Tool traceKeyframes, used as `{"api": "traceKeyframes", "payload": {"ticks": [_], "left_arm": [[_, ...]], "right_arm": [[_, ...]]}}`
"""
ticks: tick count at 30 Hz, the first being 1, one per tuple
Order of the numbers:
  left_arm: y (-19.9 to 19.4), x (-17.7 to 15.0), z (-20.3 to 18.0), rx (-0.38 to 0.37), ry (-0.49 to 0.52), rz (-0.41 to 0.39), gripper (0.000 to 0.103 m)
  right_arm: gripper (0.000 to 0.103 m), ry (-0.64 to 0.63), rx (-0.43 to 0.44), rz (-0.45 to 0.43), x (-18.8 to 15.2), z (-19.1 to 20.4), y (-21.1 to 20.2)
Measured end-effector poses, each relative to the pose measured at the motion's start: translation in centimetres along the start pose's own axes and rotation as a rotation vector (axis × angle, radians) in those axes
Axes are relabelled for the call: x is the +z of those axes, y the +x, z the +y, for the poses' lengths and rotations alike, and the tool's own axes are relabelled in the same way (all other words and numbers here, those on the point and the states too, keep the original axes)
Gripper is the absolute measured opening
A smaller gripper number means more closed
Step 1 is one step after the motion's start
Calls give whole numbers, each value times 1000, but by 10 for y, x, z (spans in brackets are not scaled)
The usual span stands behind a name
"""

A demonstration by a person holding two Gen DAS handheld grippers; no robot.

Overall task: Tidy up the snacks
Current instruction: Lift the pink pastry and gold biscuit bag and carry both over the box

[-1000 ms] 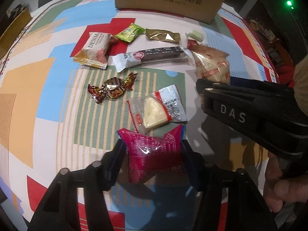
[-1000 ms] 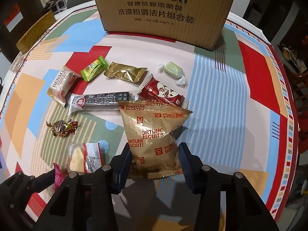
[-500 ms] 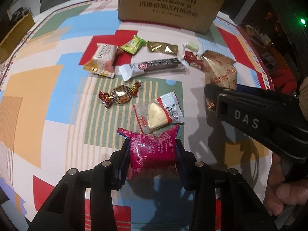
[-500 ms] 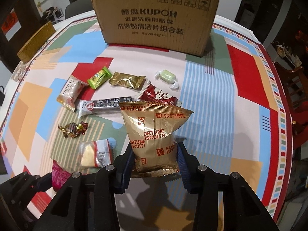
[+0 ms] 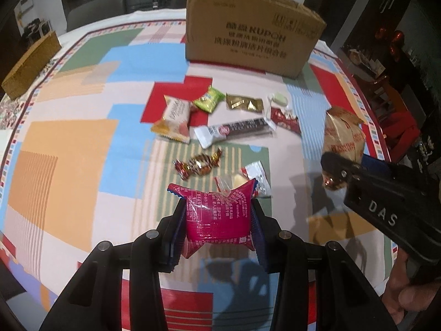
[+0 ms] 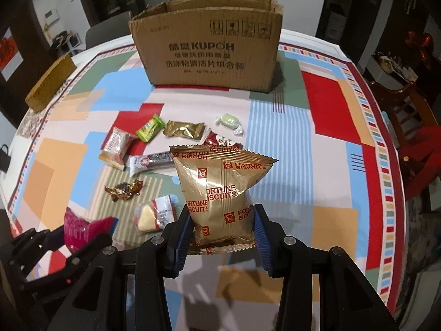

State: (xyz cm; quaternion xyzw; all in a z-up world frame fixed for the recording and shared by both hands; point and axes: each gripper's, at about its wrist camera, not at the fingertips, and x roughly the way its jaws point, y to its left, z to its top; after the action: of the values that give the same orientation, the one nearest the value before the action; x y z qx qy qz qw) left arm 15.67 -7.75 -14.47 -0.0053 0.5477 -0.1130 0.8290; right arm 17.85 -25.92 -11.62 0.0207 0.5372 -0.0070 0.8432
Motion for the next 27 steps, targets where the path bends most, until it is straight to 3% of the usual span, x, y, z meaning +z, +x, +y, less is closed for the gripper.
{"api": "traceKeyframes", "payload": {"ticks": [27], "left_arm": [[-60,43,14,2,73,-192,42]], "right_arm": [[44,45,-29,-180,26,20,-63]]}}
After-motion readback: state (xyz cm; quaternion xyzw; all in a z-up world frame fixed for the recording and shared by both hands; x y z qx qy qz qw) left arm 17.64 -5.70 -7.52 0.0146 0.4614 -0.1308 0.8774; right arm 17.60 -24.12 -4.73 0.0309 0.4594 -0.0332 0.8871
